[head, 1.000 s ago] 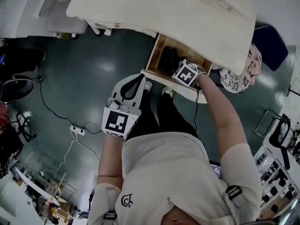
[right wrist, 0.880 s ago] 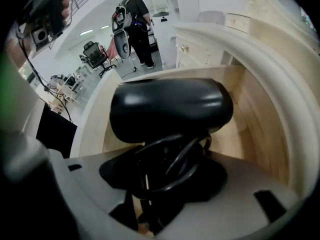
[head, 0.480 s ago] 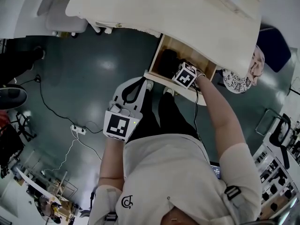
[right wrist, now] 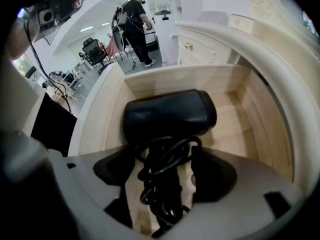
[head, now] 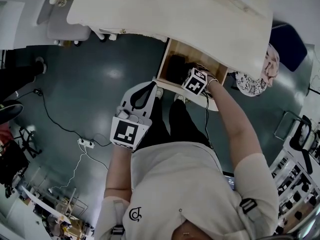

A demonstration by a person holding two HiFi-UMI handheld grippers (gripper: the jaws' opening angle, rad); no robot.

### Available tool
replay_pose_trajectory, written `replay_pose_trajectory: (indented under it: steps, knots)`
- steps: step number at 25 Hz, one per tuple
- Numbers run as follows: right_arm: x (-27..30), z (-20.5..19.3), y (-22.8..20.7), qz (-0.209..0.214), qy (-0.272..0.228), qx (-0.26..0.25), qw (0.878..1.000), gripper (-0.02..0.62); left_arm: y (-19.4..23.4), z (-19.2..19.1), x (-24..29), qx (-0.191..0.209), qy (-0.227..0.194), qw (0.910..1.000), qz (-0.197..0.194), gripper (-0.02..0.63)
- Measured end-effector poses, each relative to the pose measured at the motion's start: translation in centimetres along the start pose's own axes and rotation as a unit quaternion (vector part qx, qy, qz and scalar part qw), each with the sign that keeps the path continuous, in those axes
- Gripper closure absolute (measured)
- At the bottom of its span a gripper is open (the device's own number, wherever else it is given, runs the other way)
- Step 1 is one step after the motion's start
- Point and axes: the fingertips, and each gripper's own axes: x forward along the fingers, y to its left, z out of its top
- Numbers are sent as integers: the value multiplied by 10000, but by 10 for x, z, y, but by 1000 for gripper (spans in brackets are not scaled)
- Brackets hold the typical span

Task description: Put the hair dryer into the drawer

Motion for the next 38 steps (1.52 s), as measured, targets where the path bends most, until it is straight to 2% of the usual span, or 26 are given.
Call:
replay_pose_trajectory:
  steps: [4,6,9,11,15,19,23,28,32,35,38]
  knots:
    - [-22,9,2,157,-279,207,9993,239,-1,14,2,8,-163,9998,-105,592]
    - [-41,19,0,79,-596,237,9979,267,-2,17,3,22,-164,9997,-165,592]
    - [-75,34,-7,-234,-1056,406,9933,352,-4,27,5,120,-227,9993,-256,592]
    - [-101,44,-14,-622,-1350,573,9872,420,-5,37,7,221,-275,9989,-308,592]
    - [-156,60,-23,-1477,-2073,1011,9618,563,-10,57,10,465,-373,9972,-444,592]
    - [-212,72,-23,-2009,-2832,1463,9263,588,-14,73,13,679,-446,9951,-572,592]
    - [-279,79,-26,-2439,-3649,1848,8793,588,-17,96,16,820,-614,9926,-646,592]
    - [-349,71,-24,-2831,-4374,2411,8188,588,-20,126,22,1050,-754,9888,-739,592]
    - [-400,64,-17,-3457,-4832,2282,7714,589,-27,148,29,1370,-861,9827,-904,592]
    - [-428,56,-7,-3789,-5016,2150,7474,589,-37,159,27,1518,-947,9790,-973,592]
    - [-448,46,-1,-3857,-5259,2294,7225,589,-43,173,23,1617,-1177,9754,-930,592]
